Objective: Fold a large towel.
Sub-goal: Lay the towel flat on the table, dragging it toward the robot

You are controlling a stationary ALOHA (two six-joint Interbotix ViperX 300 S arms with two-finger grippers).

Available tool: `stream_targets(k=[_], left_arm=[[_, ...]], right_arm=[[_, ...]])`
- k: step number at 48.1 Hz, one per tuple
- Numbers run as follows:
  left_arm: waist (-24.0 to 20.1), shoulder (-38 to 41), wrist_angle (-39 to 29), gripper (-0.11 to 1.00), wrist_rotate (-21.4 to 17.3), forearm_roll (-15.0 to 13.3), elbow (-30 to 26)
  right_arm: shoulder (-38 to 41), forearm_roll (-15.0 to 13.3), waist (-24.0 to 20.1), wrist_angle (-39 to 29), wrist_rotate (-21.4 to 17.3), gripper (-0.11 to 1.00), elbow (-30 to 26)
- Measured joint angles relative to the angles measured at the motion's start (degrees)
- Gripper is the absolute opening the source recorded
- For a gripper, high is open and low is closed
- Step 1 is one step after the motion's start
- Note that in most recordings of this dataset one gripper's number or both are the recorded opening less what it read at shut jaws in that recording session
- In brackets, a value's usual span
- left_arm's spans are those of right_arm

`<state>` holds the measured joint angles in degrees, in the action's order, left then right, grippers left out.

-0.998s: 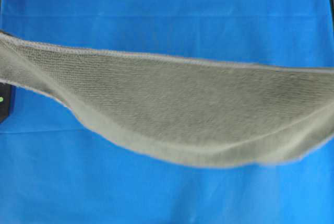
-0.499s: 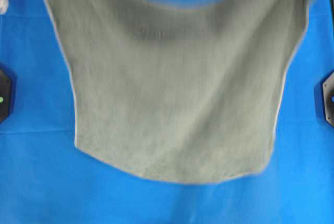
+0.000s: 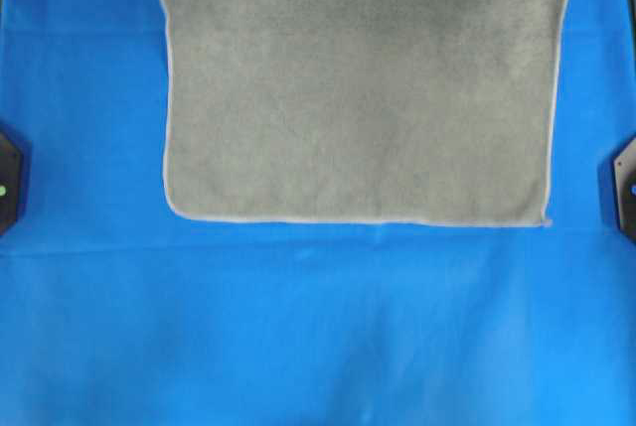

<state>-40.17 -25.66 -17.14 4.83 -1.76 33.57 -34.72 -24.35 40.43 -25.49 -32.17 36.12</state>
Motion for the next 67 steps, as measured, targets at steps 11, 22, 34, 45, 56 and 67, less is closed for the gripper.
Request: stream_targets(k=[11,22,34,45,56,67], left_arm=[[6.9,1.5,-4.5,0.02,-1.5,-0.1,2.6],[17.9,0.7,-4.0,0.02,-1.5,-0.1,14.3],[30.0,3.9,6.9,0.02,-2.0,-0.1,23.8],[37.3,9.0,9.5,0.02,-1.3,-0.1,25.9],[41.0,9.2,9.5,0.02,-1.3,-0.1,26.3],[41.3,9.7,9.8,0.03,-1.3,-0.1,25.9]], right_arm=[[-1.0,0.0,-5.5,-7.5,0.5,0.02,4.0],[-3.9,2.4,-21.2,-15.4,-0.1,0.02,12.7],[-3.1,9.8,-30.9,-15.4,-0.2,0.02,20.7],[-0.9,18.5,-36.5,-9.9,-0.2,0.02,26.2],[-0.3,24.1,-40.1,-6.2,-0.4,0.02,27.9],[1.9,24.5,-41.2,-5.3,-0.4,0.04,27.9]])
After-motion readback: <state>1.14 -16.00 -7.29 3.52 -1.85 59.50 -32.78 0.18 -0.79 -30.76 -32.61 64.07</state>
